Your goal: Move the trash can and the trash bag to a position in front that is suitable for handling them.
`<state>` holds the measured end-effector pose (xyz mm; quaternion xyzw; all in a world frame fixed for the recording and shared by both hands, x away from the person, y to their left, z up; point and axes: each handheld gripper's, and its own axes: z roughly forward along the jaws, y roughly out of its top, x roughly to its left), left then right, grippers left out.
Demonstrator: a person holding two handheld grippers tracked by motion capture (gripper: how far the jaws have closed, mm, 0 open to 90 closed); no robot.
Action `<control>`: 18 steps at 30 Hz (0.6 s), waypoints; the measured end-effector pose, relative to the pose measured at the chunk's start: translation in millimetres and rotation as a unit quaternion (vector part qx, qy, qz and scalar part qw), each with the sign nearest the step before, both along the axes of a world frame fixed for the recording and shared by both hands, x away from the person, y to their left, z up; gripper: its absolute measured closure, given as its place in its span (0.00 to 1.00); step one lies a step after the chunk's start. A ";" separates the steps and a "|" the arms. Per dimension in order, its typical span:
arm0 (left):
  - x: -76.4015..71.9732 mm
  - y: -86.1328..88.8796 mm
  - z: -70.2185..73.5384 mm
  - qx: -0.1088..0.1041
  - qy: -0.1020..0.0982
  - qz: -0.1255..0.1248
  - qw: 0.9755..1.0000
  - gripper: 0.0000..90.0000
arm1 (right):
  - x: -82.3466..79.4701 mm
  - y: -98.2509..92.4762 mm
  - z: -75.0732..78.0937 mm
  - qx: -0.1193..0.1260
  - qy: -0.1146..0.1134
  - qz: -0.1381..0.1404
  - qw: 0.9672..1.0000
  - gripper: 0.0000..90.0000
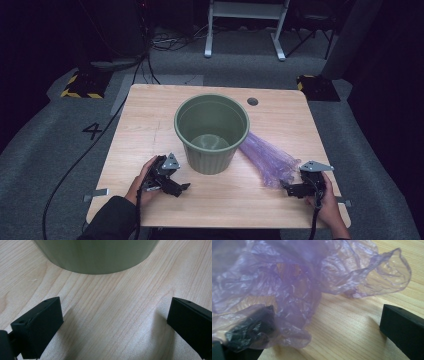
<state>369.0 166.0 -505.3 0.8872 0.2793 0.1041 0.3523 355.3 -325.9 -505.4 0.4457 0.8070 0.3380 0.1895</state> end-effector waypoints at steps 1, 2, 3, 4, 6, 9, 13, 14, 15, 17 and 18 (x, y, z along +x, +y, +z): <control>-0.4 0.2 -0.1 0.000 0.000 0.002 1.000 0.00 | 0.1 -0.6 -0.1 0.000 -0.001 0.001 1.000 0.00; -0.9 0.6 -0.2 0.000 -0.001 0.004 1.000 0.00 | 0.1 -0.7 -0.1 0.000 -0.001 0.001 1.000 0.00; -0.9 0.6 -0.2 0.000 -0.001 0.004 1.000 0.00 | 0.1 -0.6 -0.1 0.000 -0.001 0.001 1.000 0.00; -2.2 2.6 -0.2 -0.001 -0.001 0.006 1.000 0.00 | 0.0 -0.7 -0.1 0.000 -0.001 0.000 1.000 0.00; -3.1 4.5 -0.2 -0.001 -0.001 0.004 1.000 0.00 | -1.0 -1.3 0.1 0.000 0.000 -0.001 1.000 0.00; -4.1 5.4 -0.2 -0.001 -0.001 0.007 1.000 0.00 | -3.2 -4.4 0.0 0.000 0.000 0.006 1.000 0.00; -7.4 9.7 -0.3 -0.001 -0.001 0.001 1.000 0.00 | -5.1 -5.7 0.0 0.000 -0.001 0.005 1.000 0.00; -8.5 12.0 -0.2 -0.001 -0.001 -0.005 1.000 0.00 | -5.5 -6.2 0.1 -0.001 0.000 0.005 1.000 0.00; -9.5 14.7 -0.2 0.000 0.000 -0.009 1.000 0.00 | -5.7 -7.1 0.1 0.000 0.000 0.006 1.000 0.00; -10.3 19.1 -0.3 0.000 -0.001 -0.011 1.000 0.00 | -5.9 -9.1 0.3 -0.002 0.000 0.002 1.000 0.00; -10.6 20.5 -0.3 0.000 -0.001 -0.010 1.000 0.00 | -6.1 -10.1 0.6 -0.002 0.001 0.000 1.000 0.00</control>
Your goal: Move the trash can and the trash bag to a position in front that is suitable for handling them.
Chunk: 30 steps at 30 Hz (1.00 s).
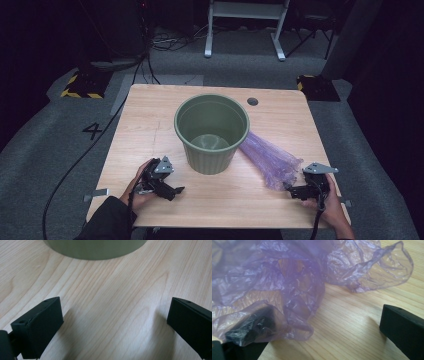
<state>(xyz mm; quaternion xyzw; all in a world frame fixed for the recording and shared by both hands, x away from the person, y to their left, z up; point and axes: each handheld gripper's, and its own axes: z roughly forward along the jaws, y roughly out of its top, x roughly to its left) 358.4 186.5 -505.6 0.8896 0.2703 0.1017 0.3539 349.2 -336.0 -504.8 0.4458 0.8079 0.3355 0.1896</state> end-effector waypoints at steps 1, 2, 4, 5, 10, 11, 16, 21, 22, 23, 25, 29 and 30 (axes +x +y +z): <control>-0.4 0.8 0.0 0.000 0.000 0.000 1.000 0.00 | -0.6 -1.5 0.4 -0.003 -0.001 -0.003 1.000 0.01; -0.5 1.5 0.1 0.001 0.000 -0.002 1.000 0.00 | -1.1 -3.4 0.8 -0.004 -0.001 -0.006 1.000 0.02; -0.2 2.2 0.1 0.001 -0.002 -0.007 1.000 0.00 | -2.9 -7.5 2.2 -0.004 -0.003 -0.008 1.000 0.09; 0.0 2.4 0.1 0.002 -0.002 -0.010 1.000 0.00 | -4.2 -9.6 3.3 -0.005 -0.008 -0.003 1.000 0.16; 0.6 3.4 0.0 0.001 0.000 -0.019 1.000 0.00 | -6.6 -14.5 6.5 0.002 -0.018 -0.005 1.000 0.16; 0.9 4.3 -0.2 -0.001 0.000 -0.023 1.000 0.00 | -6.9 -15.1 7.9 0.004 -0.021 -0.002 1.000 0.19; 0.7 4.4 0.0 0.001 -0.001 -0.010 1.000 0.00 | -10.6 -11.2 14.2 0.003 -0.031 0.017 0.999 0.18; 0.6 4.3 -0.2 -0.002 -0.001 -0.005 1.000 0.00 | -14.6 -8.5 18.0 -0.001 -0.037 0.025 0.999 0.17; 0.7 4.4 -0.1 -0.001 -0.001 -0.006 1.000 0.00 | -16.6 -7.0 20.2 -0.004 -0.040 0.032 0.999 0.18; 0.7 4.4 -0.1 -0.001 -0.001 -0.006 1.000 0.00 | -16.6 -7.0 20.2 -0.004 -0.040 0.032 0.999 0.18; 0.8 4.4 -0.1 -0.001 -0.001 -0.005 1.000 0.00 | -18.6 -4.9 22.9 -0.004 -0.047 0.039 0.998 0.18; 1.1 4.4 -0.2 -0.001 -0.001 -0.005 1.000 0.00 | -21.9 -3.3 27.9 -0.004 -0.055 0.045 0.997 0.17; 1.0 4.4 -0.2 -0.001 -0.001 -0.005 1.000 0.00 | -22.7 -3.6 29.1 -0.004 -0.055 0.046 0.997 0.18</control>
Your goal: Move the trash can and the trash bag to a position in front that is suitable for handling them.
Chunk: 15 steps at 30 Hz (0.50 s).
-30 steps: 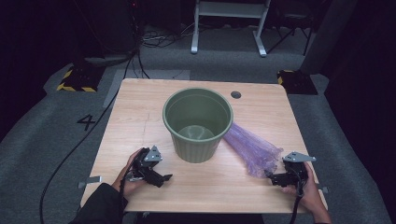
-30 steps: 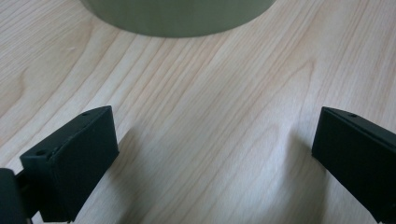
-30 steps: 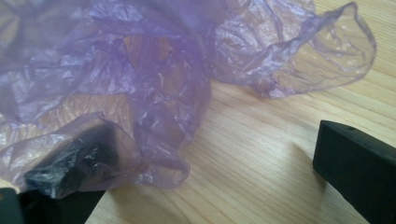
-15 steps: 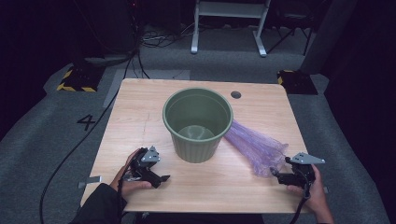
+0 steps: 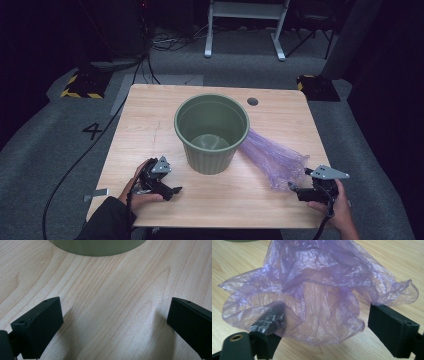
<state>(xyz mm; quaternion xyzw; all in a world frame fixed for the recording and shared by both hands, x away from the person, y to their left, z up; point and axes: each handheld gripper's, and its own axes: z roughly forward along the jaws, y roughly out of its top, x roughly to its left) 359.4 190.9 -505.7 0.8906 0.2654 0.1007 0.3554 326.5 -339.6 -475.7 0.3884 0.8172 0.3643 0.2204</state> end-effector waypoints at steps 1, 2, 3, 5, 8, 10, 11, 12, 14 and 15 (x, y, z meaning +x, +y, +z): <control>0.0 0.0 0.0 0.000 0.000 0.000 1.000 0.00 | -0.4 -0.2 0.9 -0.003 -0.001 -0.004 1.000 0.18; -0.1 -0.1 -0.1 -0.001 0.000 0.001 1.000 0.00 | -0.4 -0.2 0.9 -0.003 -0.001 -0.004 1.000 0.18; 0.0 0.0 0.0 0.000 0.000 0.000 1.000 0.00 | -0.3 0.0 1.2 -0.021 0.002 -0.017 1.000 0.20; -0.1 0.0 0.0 0.000 0.000 0.000 1.000 0.00 | 0.1 -0.3 -0.6 -0.036 0.014 -0.021 0.999 0.23; 0.0 0.0 0.0 0.000 0.000 0.000 1.000 0.00 | -2.7 -1.0 -2.8 -0.036 0.032 -0.003 0.999 0.24; 0.1 0.0 0.0 0.000 0.000 0.000 1.000 0.00 | -5.8 -1.8 -0.4 -0.019 0.040 0.023 0.999 0.24; 0.0 -0.1 -0.1 -0.001 0.000 0.000 1.000 0.00 | -7.9 -1.6 1.7 -0.009 0.039 0.034 0.999 0.23; -0.1 -0.1 -0.1 -0.001 0.000 0.001 1.000 0.00 | -9.6 -1.3 4.2 -0.001 0.038 0.043 0.998 0.22; 0.0 0.0 0.0 0.000 0.000 0.000 1.000 0.00 | -11.0 -0.7 6.5 0.004 0.038 0.049 0.998 0.20; 0.0 0.0 0.0 0.000 0.000 0.000 1.000 0.00 | -13.4 1.7 10.5 0.013 0.035 0.059 0.998 0.19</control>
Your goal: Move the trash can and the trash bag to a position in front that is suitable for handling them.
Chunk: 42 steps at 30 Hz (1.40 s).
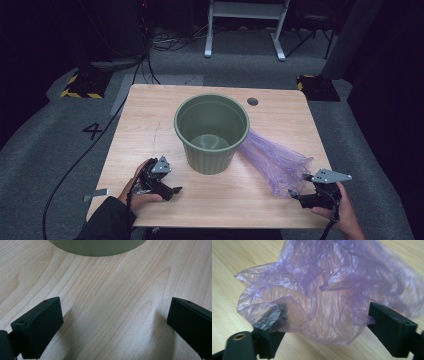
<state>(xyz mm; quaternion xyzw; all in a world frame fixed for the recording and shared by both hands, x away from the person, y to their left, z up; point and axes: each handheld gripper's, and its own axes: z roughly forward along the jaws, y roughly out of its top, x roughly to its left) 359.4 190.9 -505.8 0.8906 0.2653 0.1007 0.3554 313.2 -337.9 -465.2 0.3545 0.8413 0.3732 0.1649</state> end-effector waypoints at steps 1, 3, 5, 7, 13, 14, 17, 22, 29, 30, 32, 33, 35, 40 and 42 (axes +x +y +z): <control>-0.1 0.0 0.0 0.000 0.000 0.000 1.000 0.00 | -0.9 1.9 1.5 0.004 -0.001 0.004 1.000 0.18; -0.1 -0.1 -0.1 -0.001 0.000 0.001 1.000 0.00 | -1.6 7.1 3.6 0.004 -0.009 0.003 1.000 0.17; -0.1 -0.4 0.0 -0.001 0.000 0.002 1.000 0.00 | -1.1 13.4 3.9 0.009 -0.015 0.008 1.000 0.17; -0.1 -0.5 0.0 -0.001 0.000 0.003 1.000 0.00 | -0.2 17.2 3.3 0.010 -0.015 0.010 1.000 0.17; -0.2 -1.0 0.1 0.001 0.001 0.005 1.000 0.00 | 11.6 40.2 -3.7 -0.004 -0.022 0.007 1.000 0.18; -0.2 -1.0 0.1 0.001 0.001 0.005 1.000 0.00 | 11.6 40.2 -3.7 -0.004 -0.022 0.007 1.000 0.18; -0.2 -1.3 0.2 0.001 0.002 0.006 1.000 0.00 | 18.6 44.4 -10.1 -0.015 -0.023 0.003 1.000 0.28; -0.2 -1.7 0.2 0.001 0.002 0.008 1.000 0.00 | 34.2 43.9 -20.2 -0.011 -0.022 0.000 1.000 0.64; 0.0 -2.5 0.1 0.000 0.001 0.010 1.000 0.00 | 54.1 36.4 -27.5 -0.013 -0.031 -0.018 0.999 0.79; 0.0 -2.6 0.1 0.000 0.001 0.011 1.000 0.00 | 57.7 35.3 -28.1 -0.019 -0.034 -0.027 0.999 0.77; 0.1 -2.9 0.1 0.000 0.001 0.012 1.000 0.00 | 65.9 31.1 -28.5 -0.021 -0.037 -0.049 0.998 0.73; 0.3 -3.0 0.2 0.001 0.001 0.012 1.000 0.00 | 70.1 28.2 -28.3 -0.015 -0.037 -0.056 0.998 0.72; 0.3 -3.3 0.3 0.002 0.001 0.013 1.000 0.00 | 78.7 22.2 -27.8 -0.004 -0.036 -0.075 0.997 0.62; 0.4 -3.6 0.2 0.001 0.001 0.013 1.000 0.00 | 91.2 15.7 -25.1 -0.003 -0.015 -0.091 0.996 0.25; 0.4 -3.6 0.2 0.001 0.001 0.013 1.000 0.00 | 89.3 14.0 -23.1 -0.008 -0.013 -0.090 0.996 0.19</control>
